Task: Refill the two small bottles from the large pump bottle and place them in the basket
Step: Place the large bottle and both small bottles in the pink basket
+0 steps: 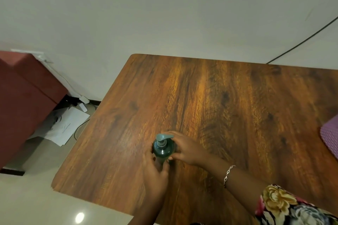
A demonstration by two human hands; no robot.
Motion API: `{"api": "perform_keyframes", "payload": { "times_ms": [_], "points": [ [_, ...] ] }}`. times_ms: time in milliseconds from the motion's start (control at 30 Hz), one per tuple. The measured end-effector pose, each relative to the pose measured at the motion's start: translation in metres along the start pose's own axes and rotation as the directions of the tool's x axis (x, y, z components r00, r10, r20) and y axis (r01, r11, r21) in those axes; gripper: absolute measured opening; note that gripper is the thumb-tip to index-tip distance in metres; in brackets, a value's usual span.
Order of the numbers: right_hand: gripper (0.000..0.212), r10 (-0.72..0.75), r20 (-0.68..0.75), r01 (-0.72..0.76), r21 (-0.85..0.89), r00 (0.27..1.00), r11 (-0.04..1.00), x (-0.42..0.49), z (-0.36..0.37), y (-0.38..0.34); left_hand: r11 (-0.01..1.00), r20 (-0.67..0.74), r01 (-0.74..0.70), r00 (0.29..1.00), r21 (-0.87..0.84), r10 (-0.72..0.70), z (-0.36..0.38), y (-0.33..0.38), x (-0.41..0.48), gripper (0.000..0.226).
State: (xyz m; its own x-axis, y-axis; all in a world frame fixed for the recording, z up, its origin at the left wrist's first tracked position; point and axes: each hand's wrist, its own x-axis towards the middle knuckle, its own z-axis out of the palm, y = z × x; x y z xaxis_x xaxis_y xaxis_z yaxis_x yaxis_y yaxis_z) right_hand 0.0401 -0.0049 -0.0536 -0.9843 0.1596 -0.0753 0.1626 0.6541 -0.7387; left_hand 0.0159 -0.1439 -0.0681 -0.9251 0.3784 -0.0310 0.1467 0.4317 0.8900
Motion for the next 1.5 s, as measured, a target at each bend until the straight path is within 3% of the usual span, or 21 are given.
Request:
{"api": "perform_keyframes", "payload": {
  "times_ms": [167, 467, 633, 767, 867, 1000, 1067, 1200, 1367, 1500],
  "points": [
    [0.069, 0.035, -0.044, -0.033, 0.052, 0.998, 0.998, -0.003, -0.006, 0.001, 0.998, 0.097, -0.058, 0.994, -0.012, 0.059, 0.000, 0.006, 0.002, 0.067],
    [0.071, 0.141, -0.284, -0.112, 0.114, 0.948, 0.987, -0.040, -0.045, -0.002, 0.955, 0.259, -0.295, 0.920, -0.041, 0.295, 0.020, 0.038, 0.013, 0.068],
    [0.060, 0.202, -0.409, -0.206, 0.036, 0.890, 0.978, -0.074, -0.074, 0.011, 0.925, 0.400, -0.366, 0.836, -0.101, 0.375, 0.046, 0.066, 0.015, 0.068],
    [0.059, 0.228, -0.467, -0.233, 0.049, 0.854, 0.971, -0.106, -0.097, 0.024, 0.874, 0.521, -0.457, 0.713, -0.163, 0.470, 0.074, 0.091, 0.013, 0.072],
    [0.060, 0.231, -0.523, -0.238, 0.055, 0.820, 0.970, -0.133, -0.116, 0.031, 0.869, 0.609, -0.431, 0.630, -0.242, 0.482, 0.097, 0.117, 0.008, 0.087],
    [0.059, 0.276, -0.622, -0.357, -0.005, 0.733, 0.934, -0.182, -0.148, 0.044, 0.809, 0.702, -0.497, 0.452, -0.314, 0.551, 0.140, 0.155, -0.008, 0.092],
    [0.053, 0.316, -0.674, -0.416, 0.014, 0.668, 0.909, -0.206, -0.164, 0.050, 0.793, 0.723, -0.507, 0.399, -0.338, 0.563, 0.160, 0.173, -0.019, 0.086],
    [0.050, 0.374, -0.761, -0.469, 0.104, 0.531, 0.877, -0.245, -0.188, 0.059, 0.771, 0.735, -0.504, 0.335, -0.389, 0.590, 0.200, 0.203, -0.041, 0.068],
    [0.054, 0.483, -0.832, -0.572, 0.263, 0.273, 0.777, -0.288, -0.217, 0.077, 0.720, 0.720, -0.549, 0.276, -0.425, 0.636, 0.248, 0.239, -0.072, 0.045],
    [0.060, 0.494, -0.856, -0.719, 0.248, 0.152, 0.650, -0.323, -0.247, 0.094, 0.678, 0.709, -0.577, 0.225, -0.456, 0.668, 0.287, 0.263, -0.096, 0.039]
  ]
}}
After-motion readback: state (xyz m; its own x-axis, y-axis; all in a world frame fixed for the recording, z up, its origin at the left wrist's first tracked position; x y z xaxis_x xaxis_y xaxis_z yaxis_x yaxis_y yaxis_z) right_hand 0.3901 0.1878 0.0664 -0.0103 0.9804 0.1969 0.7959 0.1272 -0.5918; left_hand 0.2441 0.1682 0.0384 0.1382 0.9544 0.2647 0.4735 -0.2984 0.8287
